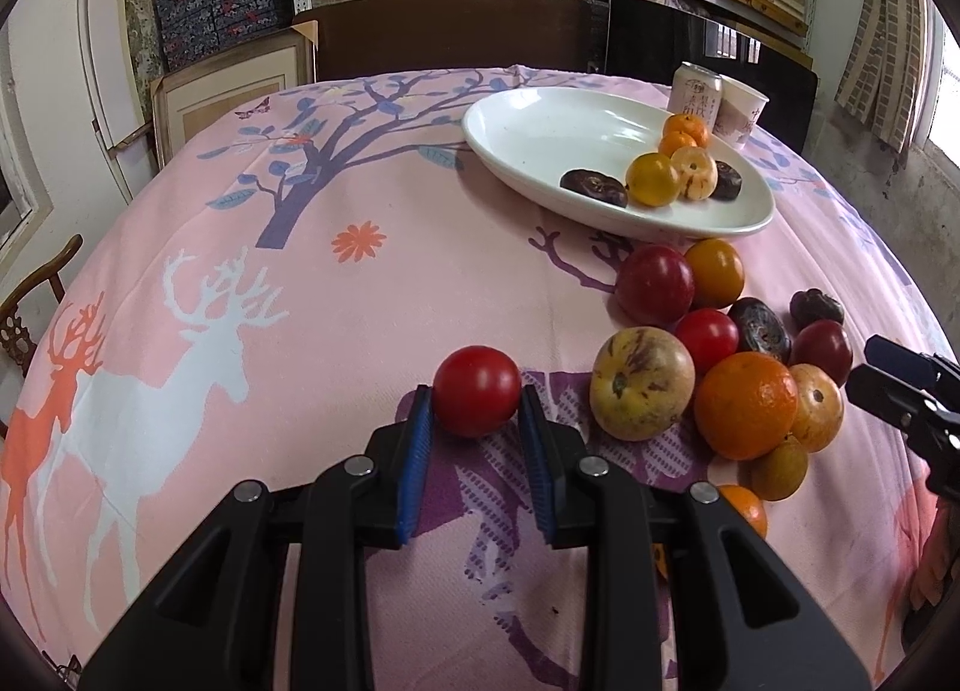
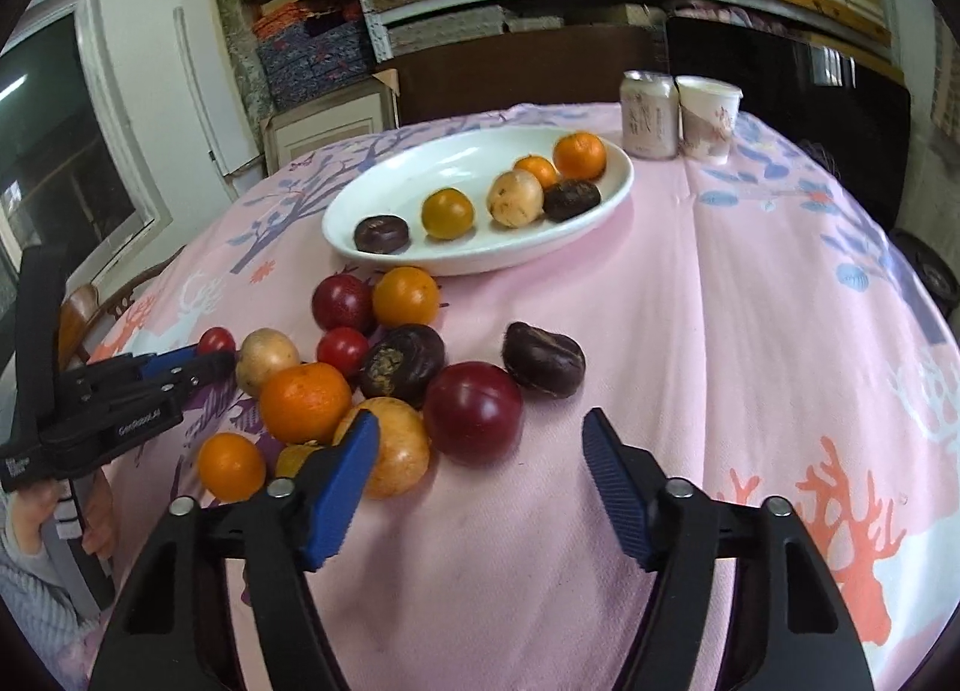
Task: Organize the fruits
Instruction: 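Close the right gripper on the dark red plum while the left holds the tomato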
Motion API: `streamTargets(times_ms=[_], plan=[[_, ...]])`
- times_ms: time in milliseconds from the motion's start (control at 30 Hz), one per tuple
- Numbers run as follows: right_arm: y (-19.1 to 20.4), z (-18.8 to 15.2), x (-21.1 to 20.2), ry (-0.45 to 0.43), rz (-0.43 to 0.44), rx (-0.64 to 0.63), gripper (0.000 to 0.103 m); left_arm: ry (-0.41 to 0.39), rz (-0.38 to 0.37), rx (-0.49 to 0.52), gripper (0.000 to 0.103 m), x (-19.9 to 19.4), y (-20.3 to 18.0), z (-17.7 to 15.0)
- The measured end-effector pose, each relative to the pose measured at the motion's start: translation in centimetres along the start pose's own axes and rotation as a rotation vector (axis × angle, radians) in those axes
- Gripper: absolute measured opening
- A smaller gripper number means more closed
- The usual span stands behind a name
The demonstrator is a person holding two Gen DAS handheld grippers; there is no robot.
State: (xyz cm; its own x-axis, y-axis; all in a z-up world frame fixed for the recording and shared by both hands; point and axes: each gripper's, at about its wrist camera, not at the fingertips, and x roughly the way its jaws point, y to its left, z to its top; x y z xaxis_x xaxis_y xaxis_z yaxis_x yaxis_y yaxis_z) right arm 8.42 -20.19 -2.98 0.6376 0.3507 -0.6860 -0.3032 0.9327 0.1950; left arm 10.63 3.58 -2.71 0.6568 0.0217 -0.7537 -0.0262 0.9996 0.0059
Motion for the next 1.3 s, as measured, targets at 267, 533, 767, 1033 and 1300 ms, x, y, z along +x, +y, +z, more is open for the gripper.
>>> streamTargets(times_ms=[267,533,767,1033,1300], plan=[[-0.6,0.8,1.6,0.016,0.091,0.093,0.050,0.033,-0.012,0.019,0.028,0.7,-0.5,0.0],[-2.7,0.8,2.6,0.058,0.193,0.234,0.039,0.040,-0.052,-0.027,0.029,1.0,0.4,0.0],[-2.3,0.9,3.3,0.069,0.195,0.225,0.041,0.042,-0.051,-0.031,0.029,1.0,0.4,0.0],[-2.9,0.8,1.7,0.033,0.223,0.245,0.040,-0.014,-0.060,-0.051,0.028,-0.2,0.5,0.2],[-3.6,4.4,-0.3,-0.054,0.205,0.244,0.040,-0.095,-0.087,-0.043,0.028,-1.6,-0.7,5.4]])
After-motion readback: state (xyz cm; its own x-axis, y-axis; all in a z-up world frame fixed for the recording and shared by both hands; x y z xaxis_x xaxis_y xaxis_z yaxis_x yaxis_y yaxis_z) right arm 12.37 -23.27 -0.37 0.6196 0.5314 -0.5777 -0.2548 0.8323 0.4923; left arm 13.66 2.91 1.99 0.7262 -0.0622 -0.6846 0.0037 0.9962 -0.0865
